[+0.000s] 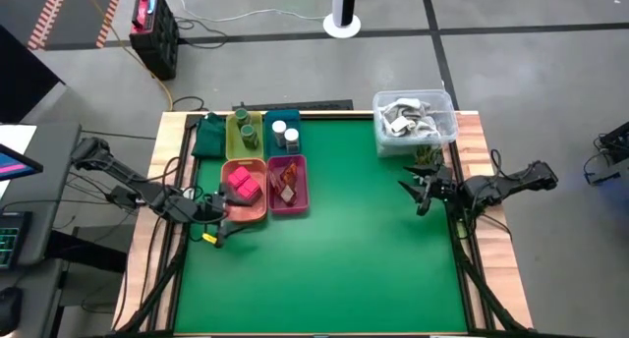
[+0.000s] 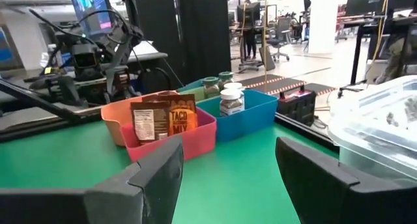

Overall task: Sort spices by type
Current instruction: Return to Home Position

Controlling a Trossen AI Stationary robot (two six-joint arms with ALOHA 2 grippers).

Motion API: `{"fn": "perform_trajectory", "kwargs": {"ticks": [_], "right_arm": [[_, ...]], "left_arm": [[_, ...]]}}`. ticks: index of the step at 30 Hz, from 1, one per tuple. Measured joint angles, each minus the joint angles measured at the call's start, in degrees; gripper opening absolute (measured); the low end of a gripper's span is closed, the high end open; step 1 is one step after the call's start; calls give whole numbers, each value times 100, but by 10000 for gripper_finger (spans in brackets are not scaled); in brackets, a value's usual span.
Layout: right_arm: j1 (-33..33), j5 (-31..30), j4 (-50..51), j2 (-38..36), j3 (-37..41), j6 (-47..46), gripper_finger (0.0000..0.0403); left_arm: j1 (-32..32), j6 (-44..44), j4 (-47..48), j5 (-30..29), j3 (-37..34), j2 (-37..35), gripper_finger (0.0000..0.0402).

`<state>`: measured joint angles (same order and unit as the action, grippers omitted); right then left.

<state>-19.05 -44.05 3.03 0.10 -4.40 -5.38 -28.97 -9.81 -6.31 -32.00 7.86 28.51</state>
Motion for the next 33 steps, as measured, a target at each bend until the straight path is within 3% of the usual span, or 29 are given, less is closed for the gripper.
{"fn": "perform_trajectory", "kwargs": {"ticks": [10, 15, 33], "right_arm": [[-7, 48, 1, 0, -2, -210, 269], [-7, 56, 1, 0, -2, -212, 269], [-7, 59, 1, 0, -4, -212, 269]], "left_arm": [[0, 544, 356, 1114, 0, -159, 290], [7, 1138, 213, 865, 0, -157, 290], [7, 999, 1480, 744, 2, -152, 290]]}}
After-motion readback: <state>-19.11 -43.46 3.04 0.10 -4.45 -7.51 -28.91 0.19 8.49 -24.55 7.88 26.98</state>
